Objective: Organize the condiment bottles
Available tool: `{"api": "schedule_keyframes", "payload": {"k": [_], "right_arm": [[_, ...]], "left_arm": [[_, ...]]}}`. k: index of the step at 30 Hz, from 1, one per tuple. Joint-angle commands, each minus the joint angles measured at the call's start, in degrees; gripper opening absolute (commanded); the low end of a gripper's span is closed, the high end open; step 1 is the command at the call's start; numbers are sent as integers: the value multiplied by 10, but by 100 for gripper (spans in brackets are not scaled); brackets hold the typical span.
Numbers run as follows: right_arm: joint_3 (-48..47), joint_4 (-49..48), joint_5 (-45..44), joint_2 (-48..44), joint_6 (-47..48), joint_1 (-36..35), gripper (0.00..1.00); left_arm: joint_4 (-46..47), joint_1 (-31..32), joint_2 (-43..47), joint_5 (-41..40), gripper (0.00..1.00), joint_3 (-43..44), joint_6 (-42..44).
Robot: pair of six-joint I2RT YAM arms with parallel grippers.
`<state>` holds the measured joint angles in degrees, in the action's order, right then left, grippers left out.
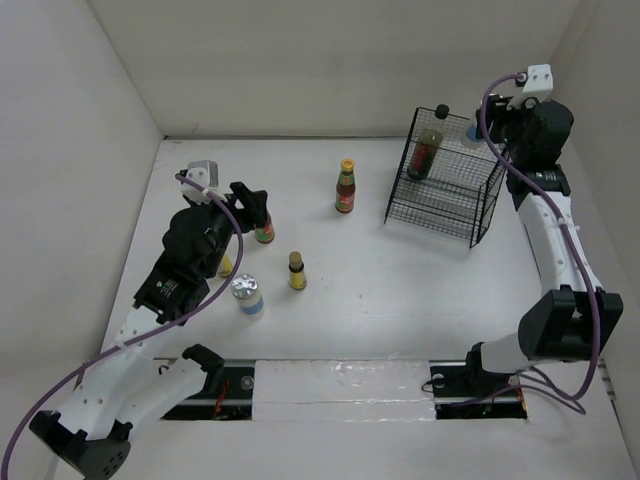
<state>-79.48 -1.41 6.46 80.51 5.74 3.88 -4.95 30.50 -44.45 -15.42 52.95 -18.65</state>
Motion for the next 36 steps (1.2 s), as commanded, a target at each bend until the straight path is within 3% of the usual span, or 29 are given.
{"api": "schedule_keyframes", "payload": {"k": [1,11,19,36], "right_arm": [[-71,-69,64,5,-18,13,46],[-88,-80,80,61,-34,19,46],[-37,-99,75,86,-34,19,46],[-32,-98,58,177,-28,9,51]], "left_arm": [[26,-3,-2,0,63,-2,-3],[26,-3,-2,-7,63,-2,-3],[26,-3,-2,-1,63,-2,-3],[26,-3,3,-1,63,-2,-3]]}}
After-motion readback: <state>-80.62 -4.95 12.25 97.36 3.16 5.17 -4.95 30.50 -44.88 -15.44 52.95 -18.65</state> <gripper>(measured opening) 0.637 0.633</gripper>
